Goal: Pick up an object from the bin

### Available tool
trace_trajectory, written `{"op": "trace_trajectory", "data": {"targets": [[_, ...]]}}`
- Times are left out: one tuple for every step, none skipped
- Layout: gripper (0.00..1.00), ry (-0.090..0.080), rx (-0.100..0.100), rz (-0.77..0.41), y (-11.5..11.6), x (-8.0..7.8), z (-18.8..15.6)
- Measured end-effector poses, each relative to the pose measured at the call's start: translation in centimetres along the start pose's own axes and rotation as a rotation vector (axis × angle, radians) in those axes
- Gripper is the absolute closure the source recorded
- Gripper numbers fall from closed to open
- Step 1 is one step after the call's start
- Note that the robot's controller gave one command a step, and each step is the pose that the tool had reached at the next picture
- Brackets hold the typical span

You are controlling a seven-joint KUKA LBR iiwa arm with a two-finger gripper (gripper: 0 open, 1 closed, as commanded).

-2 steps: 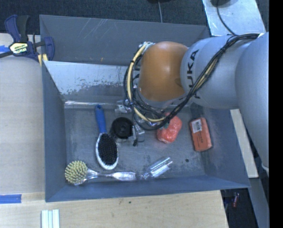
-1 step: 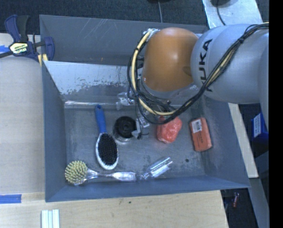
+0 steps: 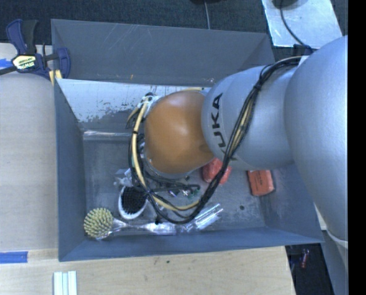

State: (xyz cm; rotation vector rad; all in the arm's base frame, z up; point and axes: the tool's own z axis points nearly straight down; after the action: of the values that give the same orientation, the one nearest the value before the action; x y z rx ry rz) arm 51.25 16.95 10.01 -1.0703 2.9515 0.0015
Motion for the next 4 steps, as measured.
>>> {"op": "trace_trajectory", "data": {"targets": [[0.0, -0.016, 0.009, 0.29, -13.3, -0.3, 2.9], [1.0, -0.01, -0.001, 0.012, -6.4, -2.6, 2.8], [1.0, -0.01, -0.001, 0.012, -6.4, -2.6, 2.8], [1.0, -0.006, -0.003, 0.015, -6.3, -2.5, -1.1]]}}
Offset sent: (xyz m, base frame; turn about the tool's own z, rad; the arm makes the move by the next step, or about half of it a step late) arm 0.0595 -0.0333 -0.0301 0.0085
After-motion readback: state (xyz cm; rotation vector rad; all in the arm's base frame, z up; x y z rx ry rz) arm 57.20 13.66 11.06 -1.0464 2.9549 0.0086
